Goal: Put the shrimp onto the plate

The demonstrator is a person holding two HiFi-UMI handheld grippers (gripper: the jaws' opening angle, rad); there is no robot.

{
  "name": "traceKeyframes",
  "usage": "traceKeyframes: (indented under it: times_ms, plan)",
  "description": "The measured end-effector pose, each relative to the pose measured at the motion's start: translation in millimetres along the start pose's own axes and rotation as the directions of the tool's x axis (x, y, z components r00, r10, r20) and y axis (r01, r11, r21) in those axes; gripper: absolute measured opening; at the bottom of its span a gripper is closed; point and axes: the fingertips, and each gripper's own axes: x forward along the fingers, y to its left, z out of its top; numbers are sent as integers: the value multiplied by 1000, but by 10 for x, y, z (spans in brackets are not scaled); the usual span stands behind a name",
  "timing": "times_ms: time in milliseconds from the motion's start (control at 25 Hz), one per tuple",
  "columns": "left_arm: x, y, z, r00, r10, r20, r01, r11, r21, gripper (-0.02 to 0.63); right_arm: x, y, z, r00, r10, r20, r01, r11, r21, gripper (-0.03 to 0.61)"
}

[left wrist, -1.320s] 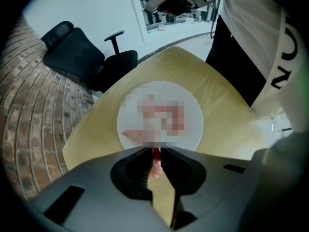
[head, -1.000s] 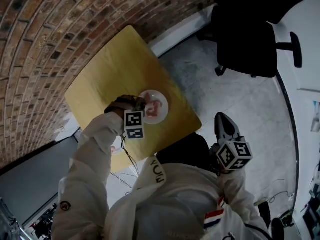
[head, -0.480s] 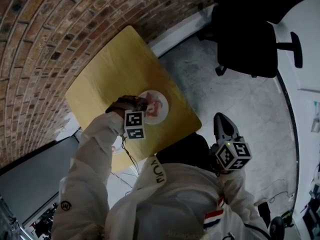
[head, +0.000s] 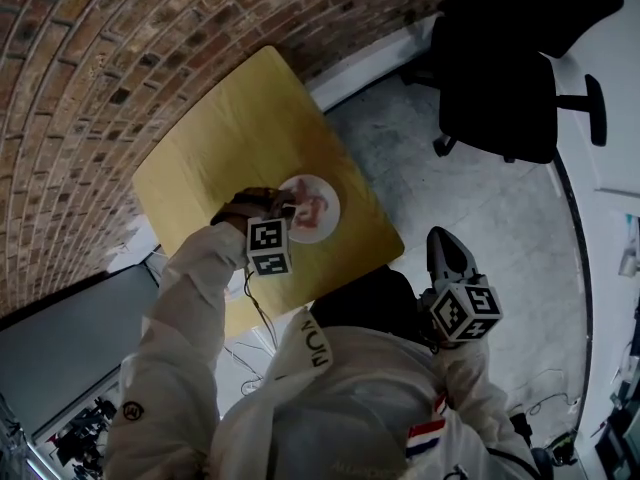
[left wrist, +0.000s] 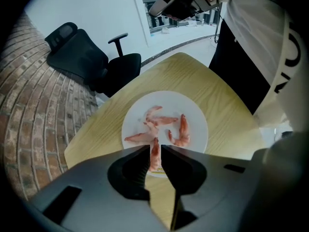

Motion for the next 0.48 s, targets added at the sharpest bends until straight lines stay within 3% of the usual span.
traceKeyframes:
  times_ms: [160,280,360,480]
  plan:
    - [-136,9,27,998,50,33,-45,990,-130,60,33,78,19,999,42,-12,-43,999,-29,23]
    - [-340,-28,32,994,94,60,-75,963,-258,58,39,205,25,996,86,-27,-87,995,-58,23]
    - [-503,-38,13,987,145,75,-109,928,-356,58,65,309,33,992,117,-39,-120,989,-82,23]
    - [-752,-96,-103,968,244,64,-178,841,-512,57,130,511,26,983,170,-65,-177,977,-122,23]
